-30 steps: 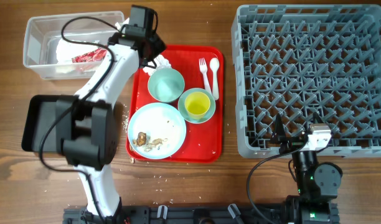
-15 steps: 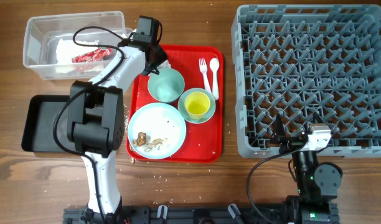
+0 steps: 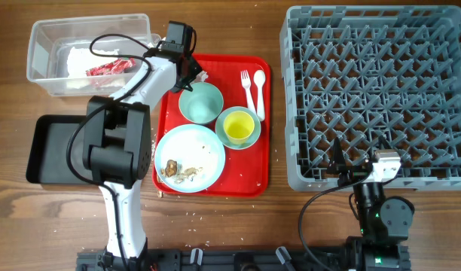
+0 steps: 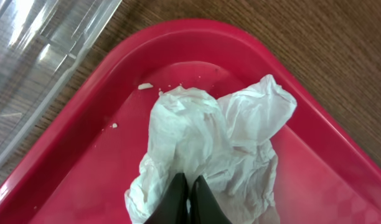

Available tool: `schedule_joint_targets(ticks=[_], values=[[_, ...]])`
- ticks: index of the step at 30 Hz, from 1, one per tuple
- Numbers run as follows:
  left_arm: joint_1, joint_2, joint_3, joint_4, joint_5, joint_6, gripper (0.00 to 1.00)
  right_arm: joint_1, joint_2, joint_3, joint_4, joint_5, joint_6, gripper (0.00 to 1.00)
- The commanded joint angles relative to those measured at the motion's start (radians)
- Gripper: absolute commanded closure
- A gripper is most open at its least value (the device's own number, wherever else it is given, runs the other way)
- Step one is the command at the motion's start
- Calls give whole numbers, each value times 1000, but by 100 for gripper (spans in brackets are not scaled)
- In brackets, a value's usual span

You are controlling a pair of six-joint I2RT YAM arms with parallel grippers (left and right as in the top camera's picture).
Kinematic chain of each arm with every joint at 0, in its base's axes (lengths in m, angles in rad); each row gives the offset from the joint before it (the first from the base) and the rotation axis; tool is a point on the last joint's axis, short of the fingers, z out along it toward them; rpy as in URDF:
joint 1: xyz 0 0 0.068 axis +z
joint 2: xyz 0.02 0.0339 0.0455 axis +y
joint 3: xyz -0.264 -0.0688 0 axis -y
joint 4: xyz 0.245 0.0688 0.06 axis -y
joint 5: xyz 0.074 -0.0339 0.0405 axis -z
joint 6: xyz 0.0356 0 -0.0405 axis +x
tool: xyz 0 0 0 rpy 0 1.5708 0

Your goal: Sort waste into correct bins and load items into the dishwasher rack

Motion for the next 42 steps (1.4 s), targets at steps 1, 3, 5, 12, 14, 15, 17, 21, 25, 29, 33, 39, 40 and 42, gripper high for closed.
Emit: schedule_joint_targets(ticks=[1,3,5,12,14,15,17,21,25,29,33,39,40,42], values=[[1,-106,3,1,-10,-1,96,-5,-4,-1,4,9,-10,0],[2,-148,3,1,-14,-1,96,-5,-4,-1,4,9,-10,0],[2,-180,3,1,-26,-1,96,-5,-4,-1,5,9,-10,0],[23,-243,3,0,-168,-2,96,-5,-3,-1,4,9,-10,0],[42,-254,3,2,-175,-2,96,-5,-3,-1,4,9,-10,0],[56,-258,3,2,-192,-2,96,-5,-3,-1,5,9,-10,0],[101,-260,3,-1,-237,-2,96,-5,-3,-1,4,9,-10,0],[198,-260,3,1,-230,-2,96,-5,-3,-1,4,9,-10,0],[280,-260,3,-9,-226,-2,93,-5,-3,-1,4,9,-10,1],[318,-259,3,-55,-226,-2,0,-5,-3,-1,4,9,-10,0],[320,-259,3,-97,-225,-2,0,-5,-3,-1,4,9,-10,0],[317,-299,3,-216,-87,-1,17,-5,-3,-1,4,9,-10,0],[315,-323,3,-218,-71,-1,16,-5,-3,-1,5,9,-10,0],[314,-372,3,-213,-69,1,12,-5,-3,-1,4,9,-10,0]])
